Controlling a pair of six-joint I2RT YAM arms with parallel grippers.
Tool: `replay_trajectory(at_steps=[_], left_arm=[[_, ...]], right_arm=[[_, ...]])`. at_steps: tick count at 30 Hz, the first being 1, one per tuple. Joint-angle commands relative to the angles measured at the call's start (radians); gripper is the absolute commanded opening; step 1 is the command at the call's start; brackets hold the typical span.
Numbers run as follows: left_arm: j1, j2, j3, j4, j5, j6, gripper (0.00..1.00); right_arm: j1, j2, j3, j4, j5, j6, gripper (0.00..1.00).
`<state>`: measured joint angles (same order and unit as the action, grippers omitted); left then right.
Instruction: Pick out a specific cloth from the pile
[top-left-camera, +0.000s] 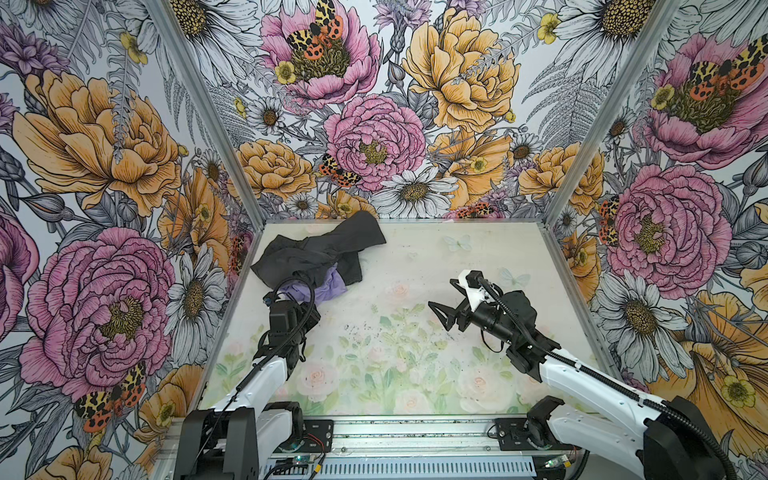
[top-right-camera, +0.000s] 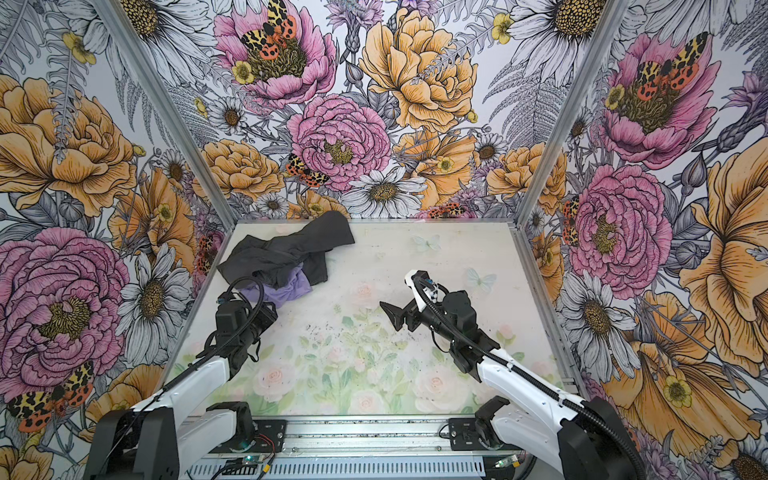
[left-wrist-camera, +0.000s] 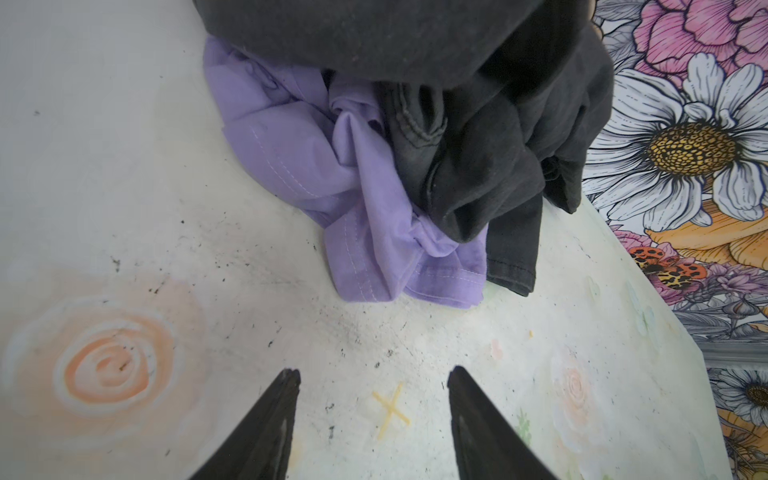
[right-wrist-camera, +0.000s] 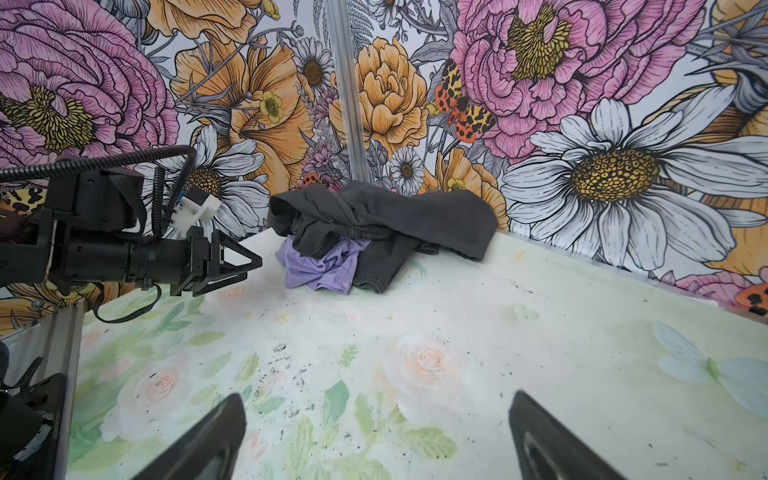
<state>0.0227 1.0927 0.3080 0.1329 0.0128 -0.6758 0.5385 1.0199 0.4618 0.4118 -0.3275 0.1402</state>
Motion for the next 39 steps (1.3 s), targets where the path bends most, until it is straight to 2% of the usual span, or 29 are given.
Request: replay_trajectory(at_steps=[1, 10, 14, 17, 20, 25, 34, 39], left_arm=[[0.002, 0.048, 0.017, 0.156, 0.02, -0.062, 0.52], [0.009, 0.189, 0.035, 0.31, 0.008, -0.107, 0.4], [0.019, 0.244, 0.057, 0.376, 0.006, -0.147, 0.38], [0.023, 0.296, 0.092, 0.376, 0.045, -0.152, 0.37], [0.026, 0.323, 0.089, 0.375, 0.051, -0.168, 0.32], [0.032, 0.281, 0.064, 0.327, -0.023, -0.158, 0.3], [0.069, 0.349, 0.12, 0.281, 0.031, -0.176, 0.3], [0.069, 0.404, 0.172, 0.283, 0.056, -0.179, 0.3]], right_arm=[[0.011, -0.013, -0.008, 0.062, -0.002, -0.012, 0.99], [0.011, -0.047, -0.02, 0.048, 0.022, -0.026, 0.99], [0.011, -0.055, -0.022, 0.035, 0.045, -0.038, 0.99], [0.012, -0.059, -0.022, 0.033, 0.045, -0.039, 0.99], [0.011, -0.064, -0.023, 0.028, 0.048, -0.041, 0.99], [0.011, -0.071, -0.024, 0.022, 0.059, -0.045, 1.0], [0.011, -0.066, -0.015, 0.022, 0.053, -0.042, 0.99], [0.011, -0.169, 0.027, -0.132, 0.058, 0.028, 0.99]])
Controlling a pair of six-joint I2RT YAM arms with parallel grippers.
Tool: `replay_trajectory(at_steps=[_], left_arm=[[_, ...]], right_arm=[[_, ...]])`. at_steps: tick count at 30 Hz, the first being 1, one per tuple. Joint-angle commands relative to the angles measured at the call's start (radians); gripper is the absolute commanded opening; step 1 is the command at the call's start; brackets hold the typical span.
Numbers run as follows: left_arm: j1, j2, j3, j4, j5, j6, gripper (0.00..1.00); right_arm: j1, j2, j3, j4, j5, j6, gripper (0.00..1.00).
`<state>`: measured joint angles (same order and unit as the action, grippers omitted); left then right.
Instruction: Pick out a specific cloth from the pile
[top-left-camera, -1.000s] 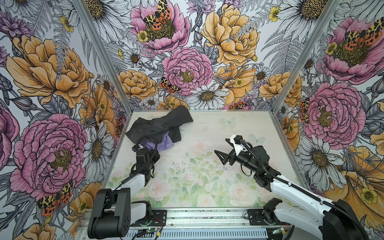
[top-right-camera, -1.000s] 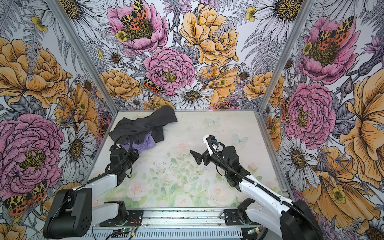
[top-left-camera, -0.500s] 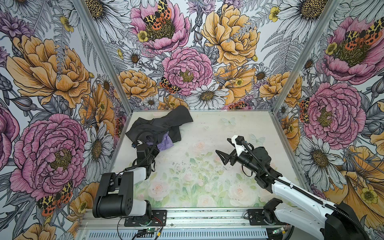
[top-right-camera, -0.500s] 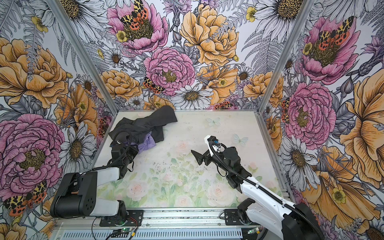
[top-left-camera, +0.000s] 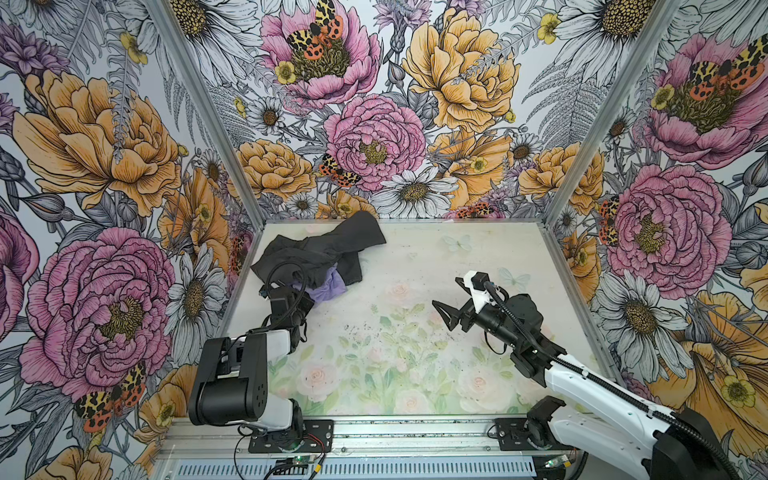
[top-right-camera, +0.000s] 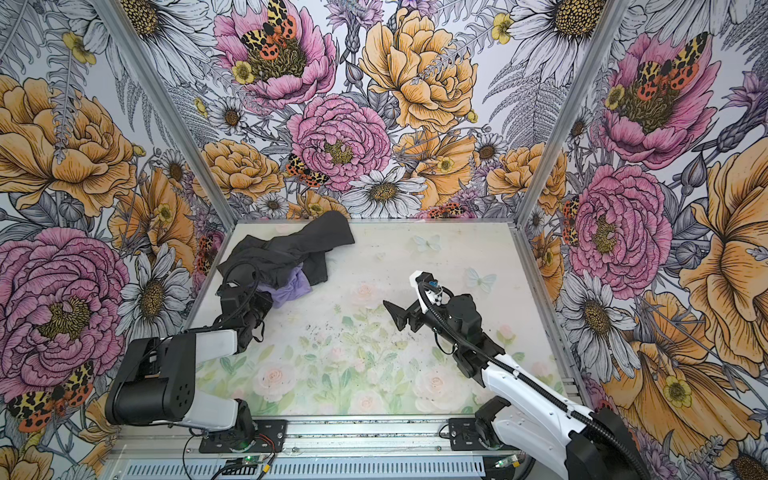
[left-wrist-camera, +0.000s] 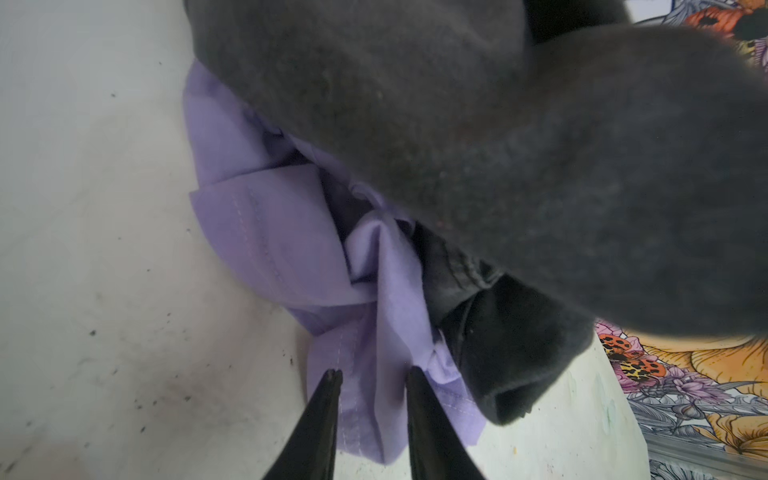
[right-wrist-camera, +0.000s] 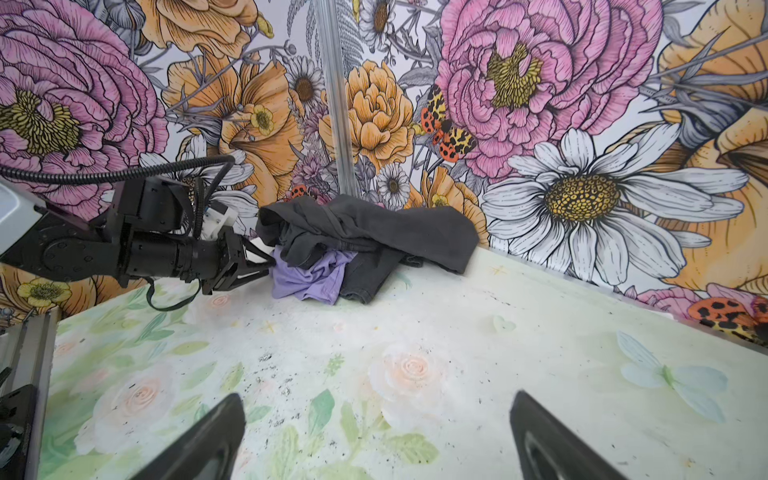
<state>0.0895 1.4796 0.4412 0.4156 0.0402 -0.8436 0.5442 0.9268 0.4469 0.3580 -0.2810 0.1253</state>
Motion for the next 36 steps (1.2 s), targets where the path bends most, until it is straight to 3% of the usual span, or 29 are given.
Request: replay_trajectory(at_steps=[1, 5, 8, 10, 15, 18, 20, 22, 24, 28, 36], left_arm=[[-0.002, 0.03, 0.052, -0.001, 0.033, -0.002, 0.3], [0.0, 0.093, 0.083, 0.015, 0.054, -0.013, 0.29], [0.004, 0.1, 0.073, 0.02, 0.078, -0.048, 0.17], [-0.005, 0.092, 0.051, 0.02, 0.064, -0.069, 0.15], [-0.005, 0.08, 0.022, 0.024, 0.039, -0.111, 0.23], [-0.016, 0.117, 0.106, -0.016, 0.066, -0.107, 0.24], [-0.014, 0.156, 0.152, -0.03, 0.082, -0.133, 0.17], [-0.009, 0.184, 0.167, 0.01, 0.089, -0.17, 0.0], [-0.003, 0.18, 0.168, 0.021, 0.095, -0.2, 0.0], [-0.009, 0.056, 0.126, -0.06, 0.08, -0.242, 0.0], [-0.054, -0.362, 0.07, -0.501, -0.033, -0.221, 0.0]], right_arm=[[0.005, -0.108, 0.041, -0.106, 0.014, 0.052, 1.0], [0.005, -0.243, 0.032, -0.26, 0.046, 0.078, 1.0], [0.005, -0.301, 0.032, -0.355, 0.073, 0.092, 1.0], [0.006, -0.317, 0.036, -0.403, 0.095, 0.092, 0.99], [0.004, -0.253, 0.1, -0.484, 0.135, 0.064, 0.99], [-0.001, -0.149, 0.175, -0.505, 0.203, 0.046, 0.99], [-0.006, -0.079, 0.229, -0.524, 0.25, 0.049, 1.0], [-0.013, -0.046, 0.267, -0.528, 0.278, 0.085, 0.99], [-0.023, -0.037, 0.295, -0.529, 0.303, 0.135, 0.99], [-0.029, -0.045, 0.36, -0.605, 0.374, 0.175, 0.97], [-0.045, -0.05, 0.366, -0.763, 0.438, 0.247, 0.92]])
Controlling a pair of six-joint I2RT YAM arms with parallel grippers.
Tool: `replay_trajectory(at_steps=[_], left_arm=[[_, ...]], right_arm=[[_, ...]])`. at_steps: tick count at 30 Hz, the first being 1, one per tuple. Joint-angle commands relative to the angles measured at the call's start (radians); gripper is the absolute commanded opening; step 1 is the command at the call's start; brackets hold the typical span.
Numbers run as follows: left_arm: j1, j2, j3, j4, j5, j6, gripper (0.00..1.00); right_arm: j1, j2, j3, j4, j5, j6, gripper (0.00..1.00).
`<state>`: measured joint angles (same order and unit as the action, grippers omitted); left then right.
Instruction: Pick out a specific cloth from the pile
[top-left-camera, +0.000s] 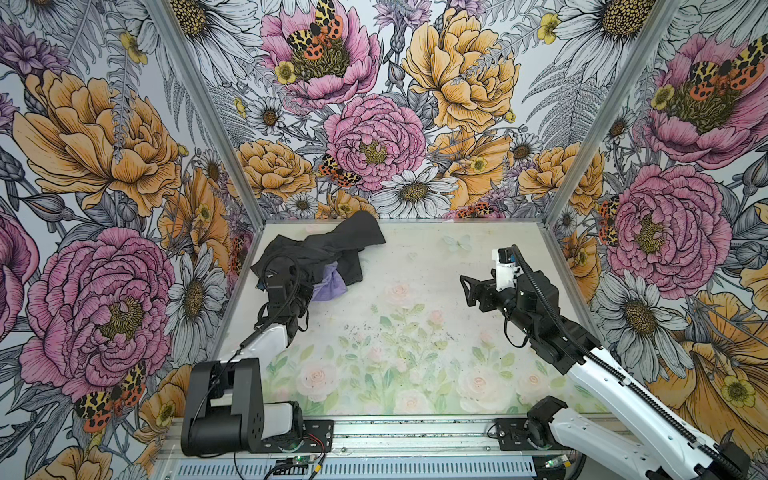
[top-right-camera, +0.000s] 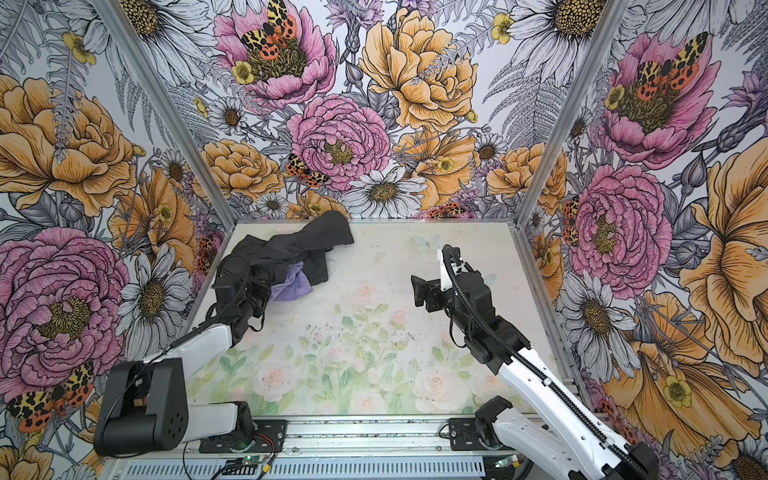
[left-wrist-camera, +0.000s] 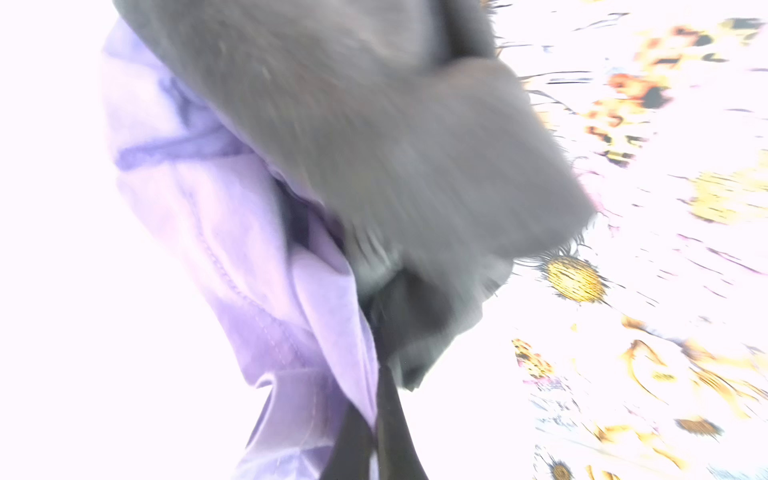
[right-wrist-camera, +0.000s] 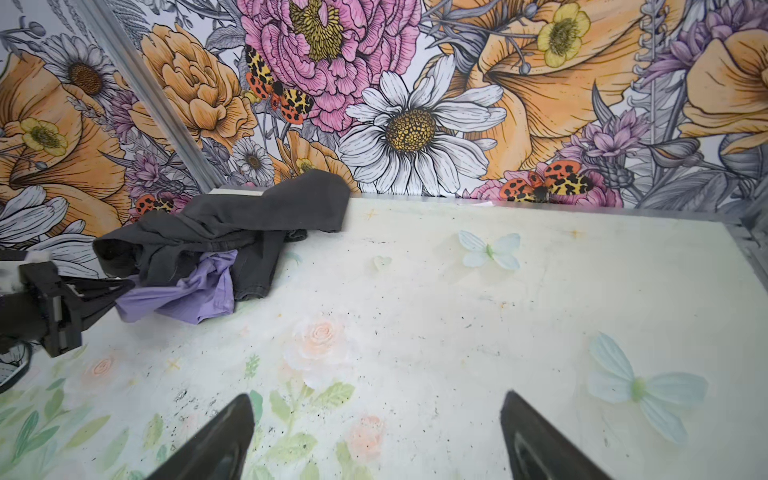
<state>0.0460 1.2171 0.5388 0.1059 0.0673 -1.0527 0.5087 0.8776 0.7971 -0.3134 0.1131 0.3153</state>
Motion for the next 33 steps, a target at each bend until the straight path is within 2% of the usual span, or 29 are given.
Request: replay_trajectory(at_steps=[1, 6, 13, 17, 23, 33], left_arm=[[-0.01, -0.147, -0.032, -0.252, -0.073, -0.017, 0.0], [-0.005, -0.32, -0.037, -0.445, -0.078, 0.002, 0.0], [-0.012, -0.427, -0.052, -0.533, -0.04, -0.002, 0.0], [-0.027, -0.427, 0.0, -0.586, -0.056, -0.009, 0.0], [-0.033, -0.376, 0.157, -0.667, -0.066, 0.058, 0.0], [-0.051, -0.337, 0.303, -0.701, -0.094, 0.083, 0.0]], right_arm=[[-0.009, 0.005, 0.015, -0.1, 0.036, 0.075, 0.91], [-0.009, 0.049, 0.003, -0.11, 0.01, 0.118, 0.91], [-0.01, 0.154, 0.066, -0.109, -0.065, 0.033, 0.92], [-0.01, 0.203, 0.12, -0.108, -0.14, 0.023, 0.92], [-0.009, 0.275, 0.189, -0.109, -0.241, -0.015, 0.93], [-0.007, 0.343, 0.235, -0.108, -0.288, -0.057, 0.94]])
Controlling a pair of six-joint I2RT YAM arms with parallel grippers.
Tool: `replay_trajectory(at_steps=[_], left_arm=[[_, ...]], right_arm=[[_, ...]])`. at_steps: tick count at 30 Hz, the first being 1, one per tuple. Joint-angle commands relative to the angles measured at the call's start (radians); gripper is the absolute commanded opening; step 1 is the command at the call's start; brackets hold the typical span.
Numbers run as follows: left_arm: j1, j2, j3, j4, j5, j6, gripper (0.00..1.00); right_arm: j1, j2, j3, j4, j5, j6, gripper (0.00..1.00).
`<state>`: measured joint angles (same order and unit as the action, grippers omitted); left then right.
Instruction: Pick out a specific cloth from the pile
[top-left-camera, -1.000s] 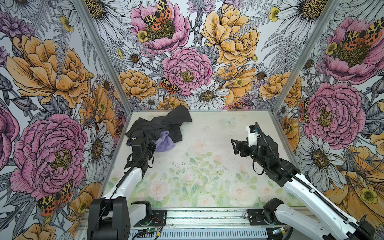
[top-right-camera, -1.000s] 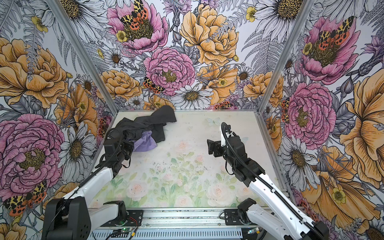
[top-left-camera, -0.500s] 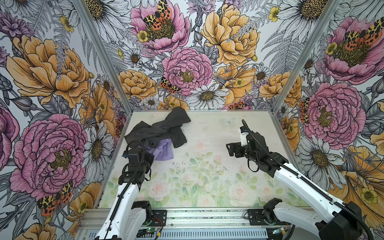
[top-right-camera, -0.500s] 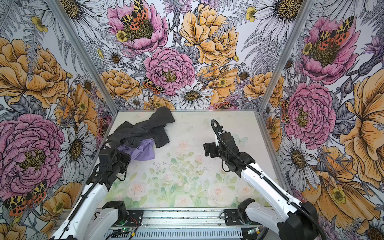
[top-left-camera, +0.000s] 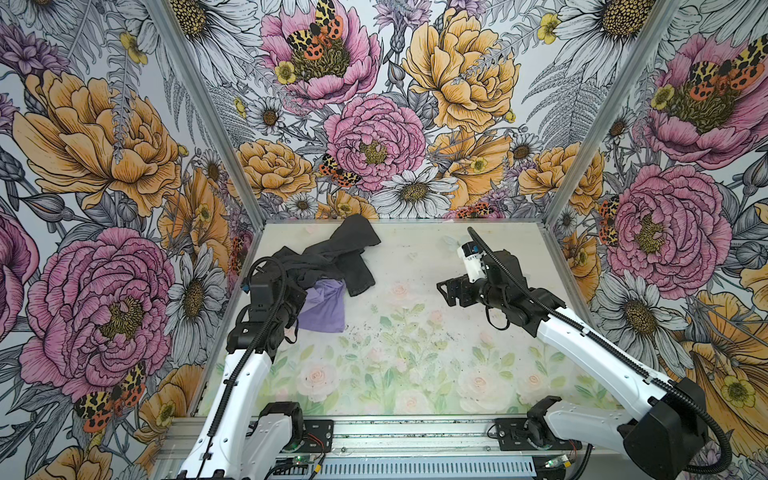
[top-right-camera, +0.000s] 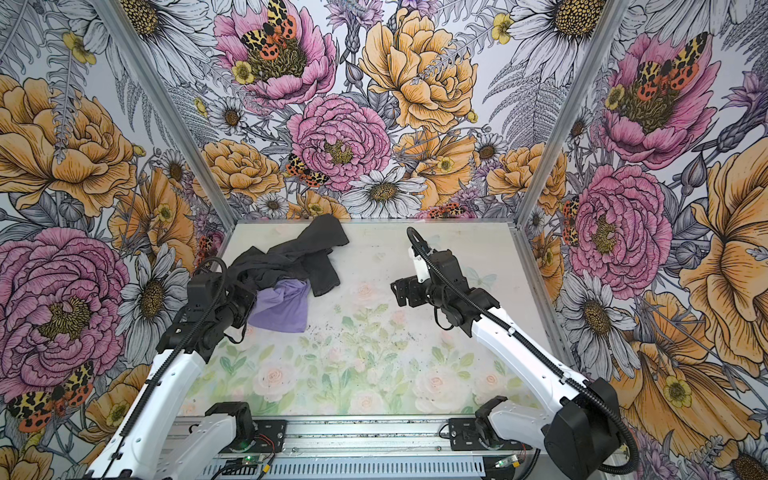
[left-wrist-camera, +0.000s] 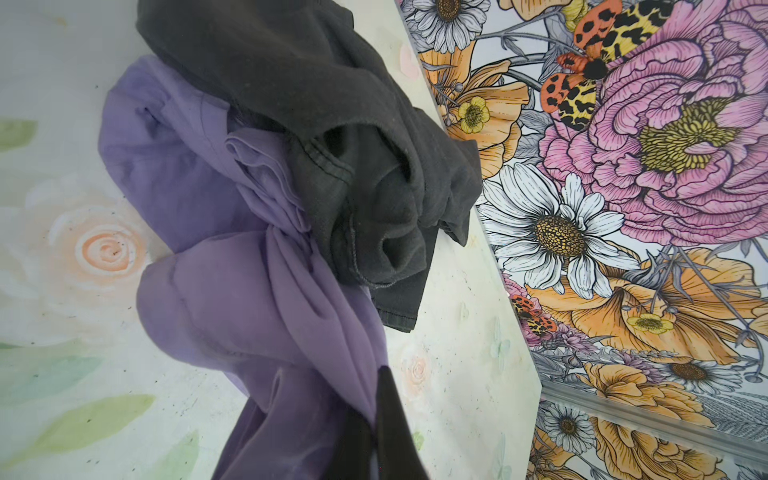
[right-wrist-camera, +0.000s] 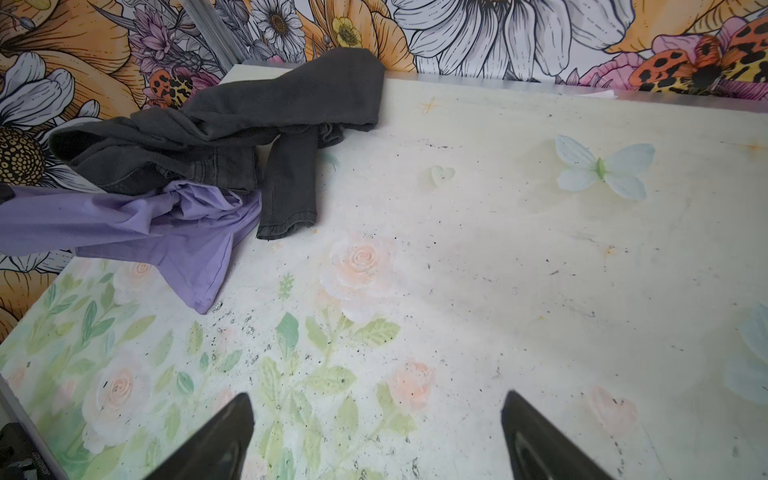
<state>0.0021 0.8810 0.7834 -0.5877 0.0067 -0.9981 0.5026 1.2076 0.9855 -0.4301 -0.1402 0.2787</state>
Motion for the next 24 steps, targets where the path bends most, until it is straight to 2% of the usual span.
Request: replay_trajectory(at_steps=[1, 13, 19, 24], left_arm=[[-0.009, 0.003, 0.072, -0.01, -0.034, 0.029, 0.0], [-0.078, 0.019, 0.234, -0.076, -0.104, 0.04, 0.0], [-0.149, 0.022, 0.296, -0.114, -0.181, 0.011, 0.0], [-0.227, 0.061, 0.368, -0.118, -0.223, 0.031, 0.0]], right_arm=[[-0.001, 0.021, 0.053, 0.01, -0.039, -0.021, 0.94], [0.013, 0.075, 0.134, 0.01, -0.093, -0.061, 0.94], [0.022, 0.075, 0.152, 0.009, -0.131, -0.078, 0.95], [0.03, 0.077, 0.183, 0.009, -0.159, -0.079, 0.95]])
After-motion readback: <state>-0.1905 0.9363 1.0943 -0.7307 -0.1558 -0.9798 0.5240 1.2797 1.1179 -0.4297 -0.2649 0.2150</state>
